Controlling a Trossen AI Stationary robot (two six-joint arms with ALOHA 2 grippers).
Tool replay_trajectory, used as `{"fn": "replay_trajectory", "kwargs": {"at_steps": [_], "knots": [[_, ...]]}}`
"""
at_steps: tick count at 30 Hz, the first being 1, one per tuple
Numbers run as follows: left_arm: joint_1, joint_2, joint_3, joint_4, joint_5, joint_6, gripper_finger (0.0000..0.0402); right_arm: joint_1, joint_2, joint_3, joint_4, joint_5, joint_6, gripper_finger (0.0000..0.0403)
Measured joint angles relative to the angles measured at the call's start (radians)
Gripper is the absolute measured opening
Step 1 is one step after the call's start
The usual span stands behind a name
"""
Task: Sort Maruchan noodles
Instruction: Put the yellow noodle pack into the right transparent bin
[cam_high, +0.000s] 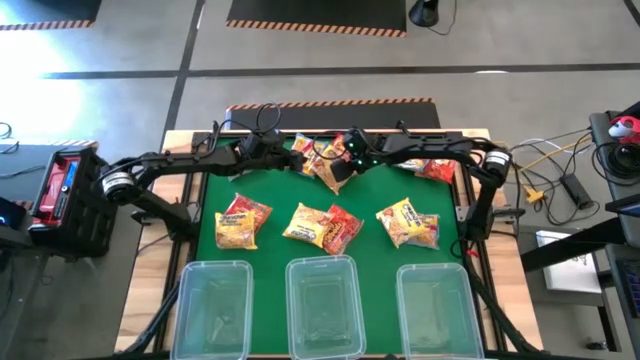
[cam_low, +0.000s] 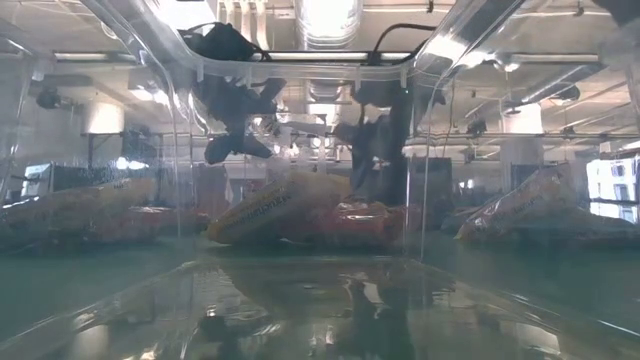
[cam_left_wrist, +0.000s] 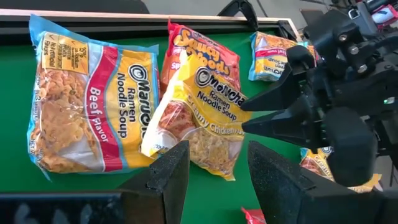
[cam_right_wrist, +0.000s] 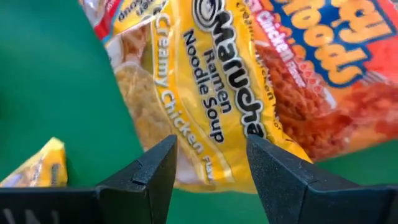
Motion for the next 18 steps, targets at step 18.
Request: {"fn": "replay_trajectory", "kwargs": {"at_steps": [18], "knots": [[-0.02, 0.237, 0.008, 0.24, 0.116, -0.153, 0.0146, 0.009, 0.002, -0.001, -0.013, -0.008, -0.043, 0.0183]]}}
